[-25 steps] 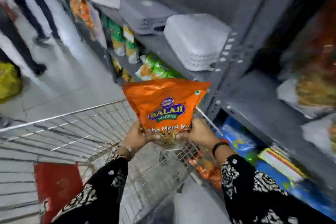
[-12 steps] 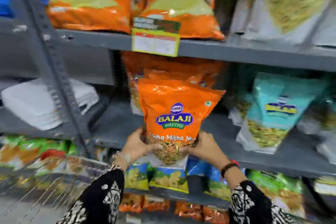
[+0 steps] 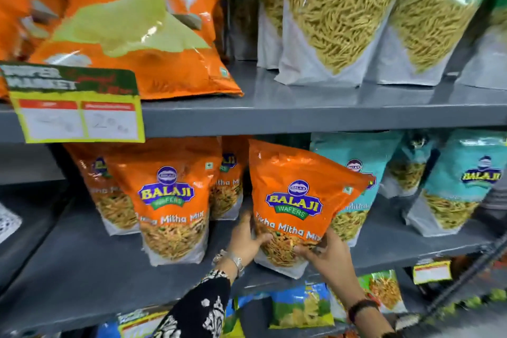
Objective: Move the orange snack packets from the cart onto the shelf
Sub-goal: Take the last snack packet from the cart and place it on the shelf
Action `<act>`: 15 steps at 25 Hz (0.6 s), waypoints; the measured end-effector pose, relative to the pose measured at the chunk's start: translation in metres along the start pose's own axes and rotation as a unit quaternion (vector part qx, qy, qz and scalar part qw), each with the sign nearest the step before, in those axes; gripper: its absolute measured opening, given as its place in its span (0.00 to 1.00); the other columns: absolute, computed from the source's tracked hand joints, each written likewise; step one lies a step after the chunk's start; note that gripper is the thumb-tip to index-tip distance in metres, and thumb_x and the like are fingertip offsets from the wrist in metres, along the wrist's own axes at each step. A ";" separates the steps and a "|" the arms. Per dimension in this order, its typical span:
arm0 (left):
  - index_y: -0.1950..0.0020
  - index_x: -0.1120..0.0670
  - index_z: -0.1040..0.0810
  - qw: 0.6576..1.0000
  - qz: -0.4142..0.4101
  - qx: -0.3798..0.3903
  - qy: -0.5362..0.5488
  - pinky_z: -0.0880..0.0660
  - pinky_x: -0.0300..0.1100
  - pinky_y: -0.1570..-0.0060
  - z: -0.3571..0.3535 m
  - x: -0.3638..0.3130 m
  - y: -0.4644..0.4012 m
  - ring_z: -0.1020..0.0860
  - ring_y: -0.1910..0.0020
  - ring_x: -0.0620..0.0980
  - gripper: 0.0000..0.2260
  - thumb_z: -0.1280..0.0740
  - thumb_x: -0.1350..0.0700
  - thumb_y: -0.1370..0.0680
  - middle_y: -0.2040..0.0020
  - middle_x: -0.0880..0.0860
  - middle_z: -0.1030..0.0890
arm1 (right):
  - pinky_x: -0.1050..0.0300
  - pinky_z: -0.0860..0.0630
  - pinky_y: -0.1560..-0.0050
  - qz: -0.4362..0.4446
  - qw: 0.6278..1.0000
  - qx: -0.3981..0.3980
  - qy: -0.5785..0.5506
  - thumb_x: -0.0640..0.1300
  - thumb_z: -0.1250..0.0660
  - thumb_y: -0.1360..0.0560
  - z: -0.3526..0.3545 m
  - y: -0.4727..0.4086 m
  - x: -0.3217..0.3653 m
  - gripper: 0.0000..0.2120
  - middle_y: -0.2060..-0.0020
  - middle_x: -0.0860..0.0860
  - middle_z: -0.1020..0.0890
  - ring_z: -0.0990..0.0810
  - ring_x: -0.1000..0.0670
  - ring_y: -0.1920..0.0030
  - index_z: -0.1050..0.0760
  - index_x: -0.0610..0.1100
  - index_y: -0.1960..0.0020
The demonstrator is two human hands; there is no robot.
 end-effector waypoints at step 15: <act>0.32 0.56 0.39 0.996 -0.035 -0.078 0.007 0.35 0.48 0.33 0.013 0.008 0.015 0.34 0.32 0.53 0.28 0.32 0.60 0.29 0.31 0.56 0.33 | 0.47 0.29 0.43 -0.013 0.973 -0.226 -0.038 0.42 0.27 0.34 -0.021 0.029 -0.010 0.25 0.42 0.39 0.35 0.29 0.38 0.44 0.37 0.40 0.43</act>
Point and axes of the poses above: each hand's wrist, its own y-axis away from the middle knuckle, its own z-axis out of the back of the hand, x = y × z, the point moved 7 cm from there along -y, towards the middle knuckle
